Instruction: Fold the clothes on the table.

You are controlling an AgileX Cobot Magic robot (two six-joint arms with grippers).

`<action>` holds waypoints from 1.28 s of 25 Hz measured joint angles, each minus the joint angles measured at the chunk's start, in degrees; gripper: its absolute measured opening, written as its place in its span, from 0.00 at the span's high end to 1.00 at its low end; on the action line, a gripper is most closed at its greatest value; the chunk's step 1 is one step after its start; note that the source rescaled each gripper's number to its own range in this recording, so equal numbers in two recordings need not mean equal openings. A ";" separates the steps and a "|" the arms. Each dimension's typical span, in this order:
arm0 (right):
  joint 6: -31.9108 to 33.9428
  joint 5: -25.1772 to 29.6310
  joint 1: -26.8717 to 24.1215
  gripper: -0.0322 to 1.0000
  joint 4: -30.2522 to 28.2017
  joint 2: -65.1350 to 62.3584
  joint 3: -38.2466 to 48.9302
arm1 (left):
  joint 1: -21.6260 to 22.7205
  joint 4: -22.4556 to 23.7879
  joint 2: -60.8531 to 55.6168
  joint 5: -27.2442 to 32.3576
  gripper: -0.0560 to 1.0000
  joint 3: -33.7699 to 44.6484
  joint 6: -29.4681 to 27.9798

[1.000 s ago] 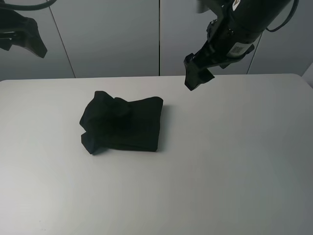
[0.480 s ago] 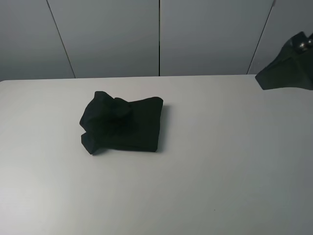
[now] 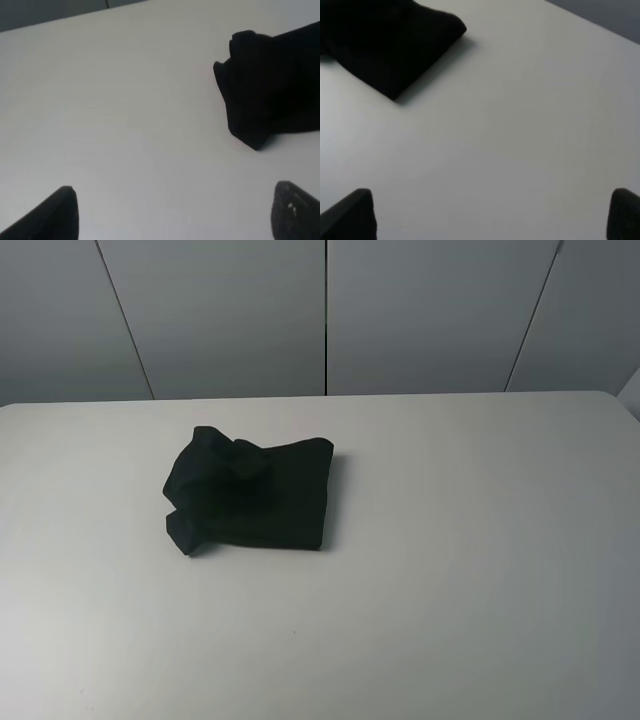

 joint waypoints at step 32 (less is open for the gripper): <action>1.55 -4.97 0.00 0.00 1.66 -22.02 18.31 | 0.00 -6.28 -26.95 -4.25 0.00 21.37 -0.49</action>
